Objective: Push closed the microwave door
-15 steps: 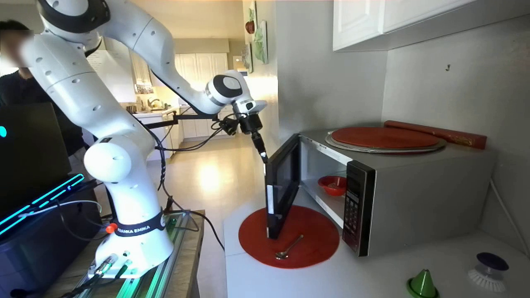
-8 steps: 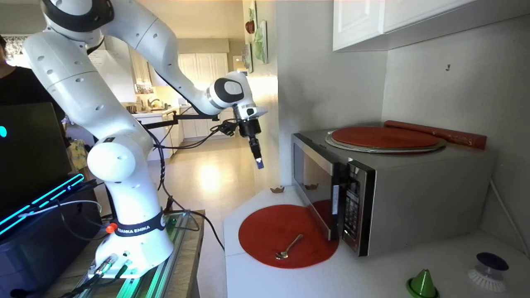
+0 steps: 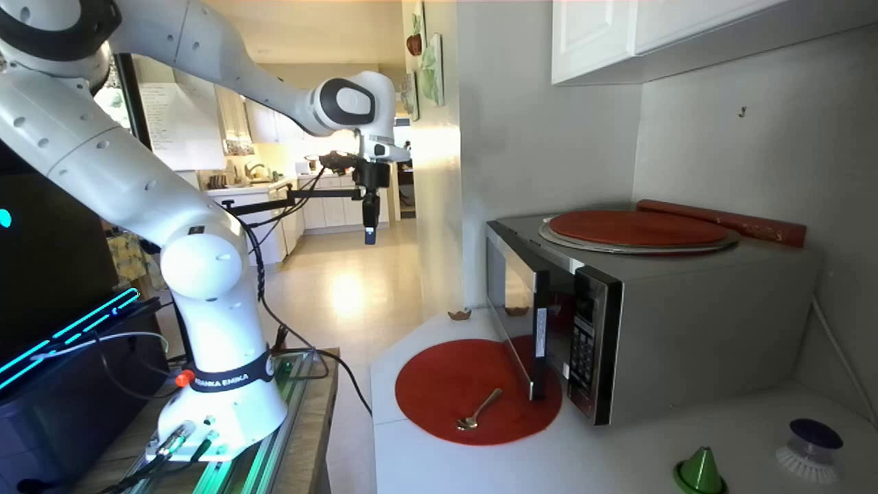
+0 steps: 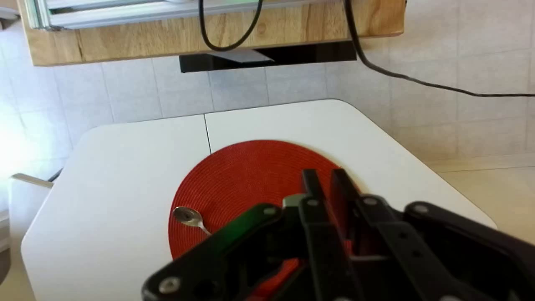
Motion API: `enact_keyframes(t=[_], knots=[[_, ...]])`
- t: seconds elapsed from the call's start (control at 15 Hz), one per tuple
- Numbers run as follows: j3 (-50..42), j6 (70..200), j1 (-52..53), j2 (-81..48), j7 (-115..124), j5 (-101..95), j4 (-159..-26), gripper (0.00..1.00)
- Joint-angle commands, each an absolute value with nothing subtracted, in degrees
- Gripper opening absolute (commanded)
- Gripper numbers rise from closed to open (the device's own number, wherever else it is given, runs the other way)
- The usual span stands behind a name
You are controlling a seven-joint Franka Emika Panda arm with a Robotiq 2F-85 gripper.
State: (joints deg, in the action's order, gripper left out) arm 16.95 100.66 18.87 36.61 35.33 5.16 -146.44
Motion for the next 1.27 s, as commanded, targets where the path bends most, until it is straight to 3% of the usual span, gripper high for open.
enact_keyframes(t=[0.0,0.47,0.53,0.6,0.67,0.73,1.2], knots=[[16.4,92.2,16.8,41.5,32.5,9.0,-142.9,0.46],[15.9,85.9,14.0,45.1,26.9,11.8,-139.1,0.96],[16.0,85.1,13.7,45.8,26.4,11.8,-139.0,0.99],[15.8,84.2,13.6,46.4,25.7,12.4,-138.9,1.0],[17.7,86.3,12.3,44.5,26.9,10.9,-139.1,0.92],[17.6,85.7,12.2,45.0,26.3,11.2,-138.9,0.99],[17.5,85.0,12.0,45.8,25.7,11.5,-138.9,1.0]])
